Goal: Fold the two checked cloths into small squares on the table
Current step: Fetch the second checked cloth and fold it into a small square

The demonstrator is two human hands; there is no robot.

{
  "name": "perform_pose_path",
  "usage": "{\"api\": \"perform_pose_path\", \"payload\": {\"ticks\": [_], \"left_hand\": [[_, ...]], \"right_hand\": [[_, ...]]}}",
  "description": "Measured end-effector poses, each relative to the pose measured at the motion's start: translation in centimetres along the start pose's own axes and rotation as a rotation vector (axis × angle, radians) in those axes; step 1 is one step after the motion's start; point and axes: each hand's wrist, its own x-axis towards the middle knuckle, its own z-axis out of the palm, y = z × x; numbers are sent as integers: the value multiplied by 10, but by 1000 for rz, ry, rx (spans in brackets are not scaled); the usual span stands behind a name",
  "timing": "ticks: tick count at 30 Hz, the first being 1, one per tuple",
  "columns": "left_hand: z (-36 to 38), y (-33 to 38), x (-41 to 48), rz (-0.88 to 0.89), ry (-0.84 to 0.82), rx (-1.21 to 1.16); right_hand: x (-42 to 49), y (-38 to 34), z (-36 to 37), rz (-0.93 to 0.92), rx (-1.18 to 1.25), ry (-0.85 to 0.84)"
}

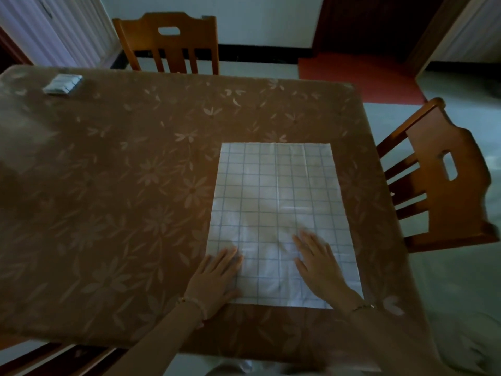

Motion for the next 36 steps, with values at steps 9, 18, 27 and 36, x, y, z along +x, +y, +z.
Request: {"api": "perform_pose_path", "payload": {"ticks": [9, 18, 27, 36], "left_hand": [[-10, 28, 8, 96, 202, 29], [-3, 50, 6, 205, 103, -9], [-14, 56, 6, 206, 145, -54], [-12, 41, 0, 169, 247, -147]], "right_hand": [[-47, -9, 9, -120, 72, 23], [-66, -7, 22, -152, -21, 11], [-63, -9, 16, -180, 58, 63], [-64, -12, 13, -188, 45, 78]]}}
